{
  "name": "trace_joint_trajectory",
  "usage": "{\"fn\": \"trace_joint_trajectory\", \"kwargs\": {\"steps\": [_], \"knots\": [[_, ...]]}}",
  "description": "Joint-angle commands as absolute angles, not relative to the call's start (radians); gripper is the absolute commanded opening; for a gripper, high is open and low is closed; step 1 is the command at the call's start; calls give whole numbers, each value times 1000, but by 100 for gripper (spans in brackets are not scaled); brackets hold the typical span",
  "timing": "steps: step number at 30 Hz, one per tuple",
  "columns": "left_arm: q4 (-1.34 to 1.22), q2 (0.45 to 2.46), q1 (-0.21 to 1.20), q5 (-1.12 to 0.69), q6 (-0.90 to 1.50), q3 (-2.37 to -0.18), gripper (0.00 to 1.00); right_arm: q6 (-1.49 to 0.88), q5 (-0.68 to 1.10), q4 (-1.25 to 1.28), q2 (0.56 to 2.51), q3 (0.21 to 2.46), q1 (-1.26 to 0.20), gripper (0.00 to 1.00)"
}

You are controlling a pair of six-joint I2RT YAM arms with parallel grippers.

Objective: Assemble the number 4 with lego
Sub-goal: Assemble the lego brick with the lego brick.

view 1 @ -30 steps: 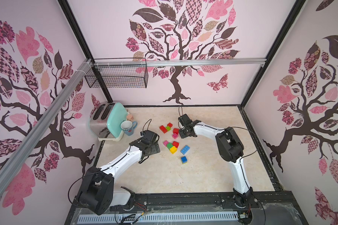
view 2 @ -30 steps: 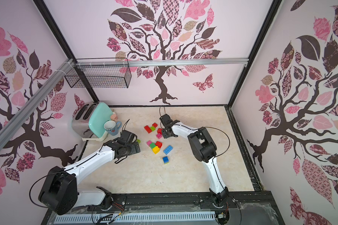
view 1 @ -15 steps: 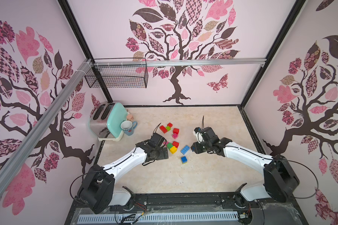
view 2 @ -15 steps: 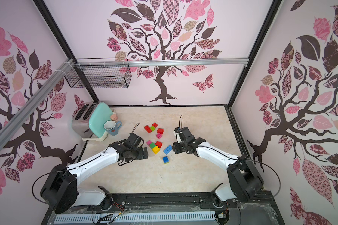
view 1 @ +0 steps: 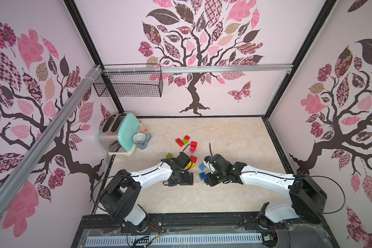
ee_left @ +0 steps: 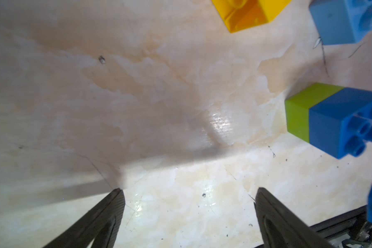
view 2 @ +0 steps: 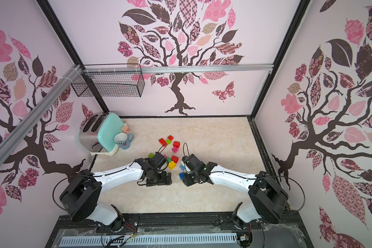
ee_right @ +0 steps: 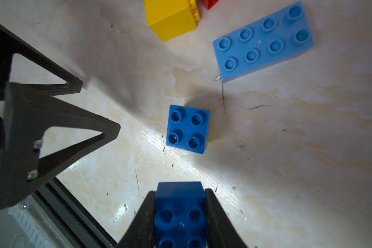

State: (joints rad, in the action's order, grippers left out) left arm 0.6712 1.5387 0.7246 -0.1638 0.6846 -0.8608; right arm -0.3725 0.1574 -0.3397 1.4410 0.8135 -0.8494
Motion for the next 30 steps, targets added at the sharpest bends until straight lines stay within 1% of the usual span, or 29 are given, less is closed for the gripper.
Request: {"fn": "trace_joint_trajectory", "kwargs": {"steps": [1,6,11,15,17,21,24,30], "knots": [[638,1569,724,-216,681,-904,98,-393,169,-354,1489,863,-852,0],[632,1602,721,-229,681,-915,98,-399,124,-356,1533,915,-852,0],[631,1609,715,-216,683,-925,98,-352,111,-396,1502,954,-853,0],[613,1616,703,-216,691,-929,98,-363,26,-428,1485,957,-852,0],[605,1625,700,-224,693,-936,98,-364,-18,-426,1506,964,-851,0],[563,1642,678,-294,700,-925,98,-361,-48,-463,1593,1026,-852,0],[565,1647,663,-295,702,-919,98,-355,-42,-446,1619,1032,-851,0],[571,1675,660,-296,697,-929,98,-345,27,-434,1654,1033,-852,0]]}}
